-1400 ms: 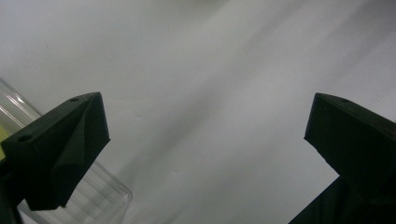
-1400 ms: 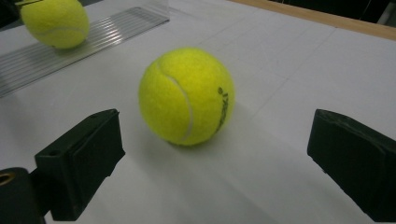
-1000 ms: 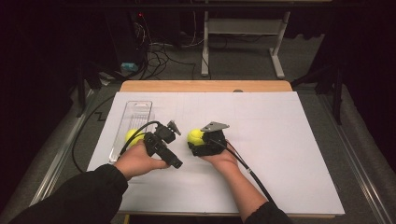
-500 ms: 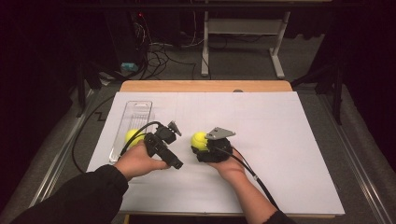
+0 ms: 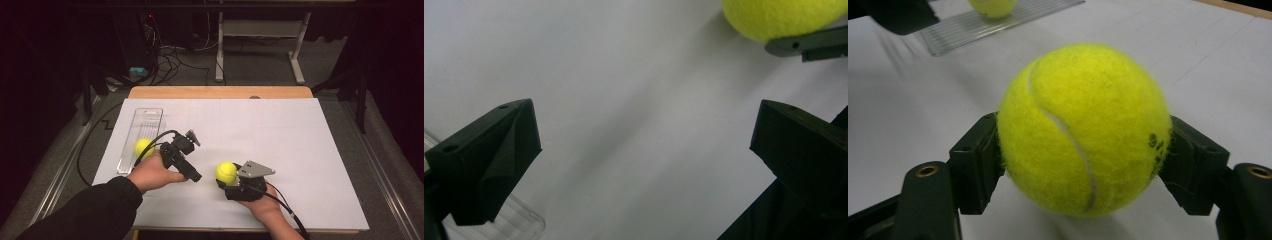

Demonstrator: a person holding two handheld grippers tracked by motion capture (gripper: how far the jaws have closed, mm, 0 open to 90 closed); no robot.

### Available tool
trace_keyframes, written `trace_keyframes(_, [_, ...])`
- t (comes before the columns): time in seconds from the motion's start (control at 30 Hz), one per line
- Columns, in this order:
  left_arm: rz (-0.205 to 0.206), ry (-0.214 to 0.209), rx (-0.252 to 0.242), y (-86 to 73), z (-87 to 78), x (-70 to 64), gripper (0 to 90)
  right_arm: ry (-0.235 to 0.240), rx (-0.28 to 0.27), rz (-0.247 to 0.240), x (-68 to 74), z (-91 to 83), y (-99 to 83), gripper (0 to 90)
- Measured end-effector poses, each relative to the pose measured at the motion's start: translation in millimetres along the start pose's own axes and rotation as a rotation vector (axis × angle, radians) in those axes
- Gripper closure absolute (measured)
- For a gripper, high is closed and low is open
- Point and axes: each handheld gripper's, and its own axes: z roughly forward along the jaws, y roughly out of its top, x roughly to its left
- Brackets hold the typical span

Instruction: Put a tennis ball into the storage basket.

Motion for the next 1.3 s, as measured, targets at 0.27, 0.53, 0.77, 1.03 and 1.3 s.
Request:
trace_keyframes(0.27, [0.034, -0.015, -0.019, 9.0, -9.4, -15.8, 0.5, 0.032, -0.006, -0.023, 11.1, -4.6, -5.3, 27.5])
trace_keyframes(0.53, [0.063, -0.027, -0.006, 18.7, -3.1, -31.7, 0.5, 0.057, -0.013, -0.025, 17.1, 0.9, -5.3, 27.5])
trace_keyframes(0.77, [0.08, -0.047, 0.019, 28.8, 5.2, -40.2, 0.5, 0.078, -0.026, -0.025, 21.4, 2.8, -3.2, 27.5])
trace_keyframes(1.03, [0.09, -0.085, 0.067, 37.4, 23.5, -49.9, 0.9, 0.086, -0.05, -0.035, 25.2, 2.1, 0.5, 27.4])
trace_keyframes(1.3, [0.077, -0.128, 0.086, 37.8, 30.0, -48.4, 15.4, 0.071, -0.072, -0.034, 27.0, 0.6, 3.0, 27.3])
